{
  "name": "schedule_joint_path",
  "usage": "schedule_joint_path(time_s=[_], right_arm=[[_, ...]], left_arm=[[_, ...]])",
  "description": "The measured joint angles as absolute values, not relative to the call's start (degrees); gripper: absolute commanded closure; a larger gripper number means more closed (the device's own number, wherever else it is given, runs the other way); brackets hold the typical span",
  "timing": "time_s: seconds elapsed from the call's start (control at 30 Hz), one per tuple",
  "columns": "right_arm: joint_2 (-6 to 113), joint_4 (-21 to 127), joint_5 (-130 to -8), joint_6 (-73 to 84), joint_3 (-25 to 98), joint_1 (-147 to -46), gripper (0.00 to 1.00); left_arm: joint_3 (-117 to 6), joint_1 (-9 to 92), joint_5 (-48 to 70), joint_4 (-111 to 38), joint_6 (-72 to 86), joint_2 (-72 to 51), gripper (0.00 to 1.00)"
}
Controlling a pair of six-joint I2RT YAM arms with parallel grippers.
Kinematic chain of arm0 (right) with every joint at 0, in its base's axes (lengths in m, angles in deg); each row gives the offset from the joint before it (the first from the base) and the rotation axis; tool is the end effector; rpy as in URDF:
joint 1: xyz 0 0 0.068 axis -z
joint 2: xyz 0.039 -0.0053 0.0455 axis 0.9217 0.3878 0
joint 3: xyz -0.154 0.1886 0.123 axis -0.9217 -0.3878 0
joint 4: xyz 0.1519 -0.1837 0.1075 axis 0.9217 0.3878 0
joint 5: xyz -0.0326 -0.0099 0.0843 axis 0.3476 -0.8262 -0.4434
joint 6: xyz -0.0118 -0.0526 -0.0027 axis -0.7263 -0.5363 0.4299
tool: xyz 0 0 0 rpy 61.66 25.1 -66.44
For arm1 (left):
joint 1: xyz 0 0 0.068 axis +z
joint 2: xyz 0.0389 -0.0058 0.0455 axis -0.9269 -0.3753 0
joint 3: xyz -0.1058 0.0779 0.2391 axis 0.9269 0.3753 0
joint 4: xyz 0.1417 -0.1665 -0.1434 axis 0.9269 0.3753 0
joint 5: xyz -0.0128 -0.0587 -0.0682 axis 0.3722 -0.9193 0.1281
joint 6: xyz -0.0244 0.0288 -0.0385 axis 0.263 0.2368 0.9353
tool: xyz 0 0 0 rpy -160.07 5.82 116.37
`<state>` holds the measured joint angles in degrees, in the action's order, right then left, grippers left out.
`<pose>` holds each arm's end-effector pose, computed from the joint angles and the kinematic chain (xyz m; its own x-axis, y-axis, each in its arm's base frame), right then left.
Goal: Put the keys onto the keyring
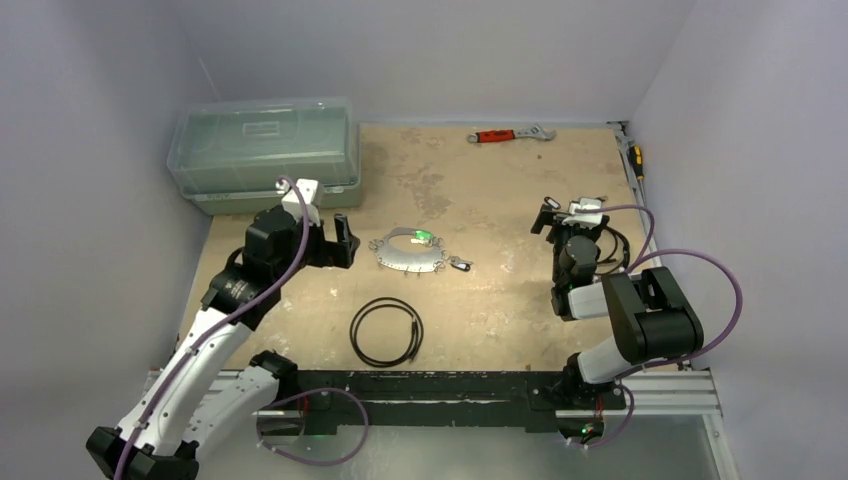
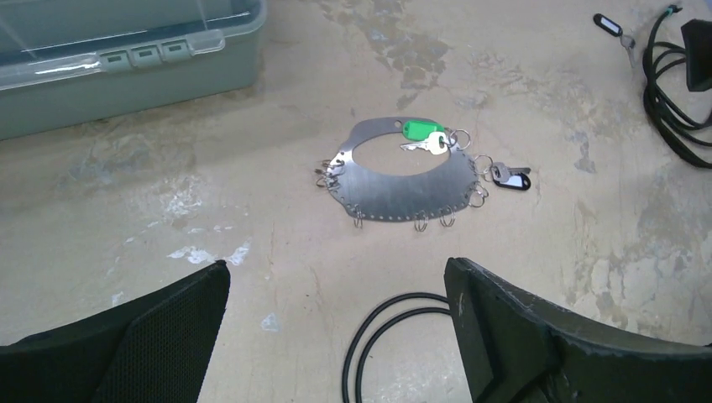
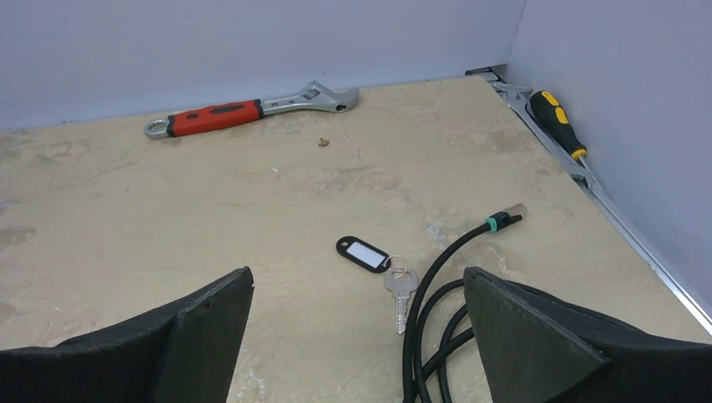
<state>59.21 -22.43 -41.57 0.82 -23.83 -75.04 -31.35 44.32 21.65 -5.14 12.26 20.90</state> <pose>0.2472 0.0219 0.1693 0.0609 0.0451 -0.9971 0.2037 0.9774 0.0566 0.1560 -0.0667 0.3265 -0.4807 -0.1053 -0.8705 0.2397 0.9392 -0.2460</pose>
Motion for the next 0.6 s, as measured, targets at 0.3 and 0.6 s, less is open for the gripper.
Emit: schedule_joint_path(time_s=[0.3,0.6], right_arm=[[59.2,-22.4,-41.6,1.0,-23.8,-75.0,0.01],[59.2,-22.4,-41.3,1.6,-23.8,-75.0,0.01]], left_arm=[[-31.3,44.3,20.1,-6.0,12.3,23.9,0.01],[-31.1,44.3,23.7,-7.0,13.1,30.6,0.01]])
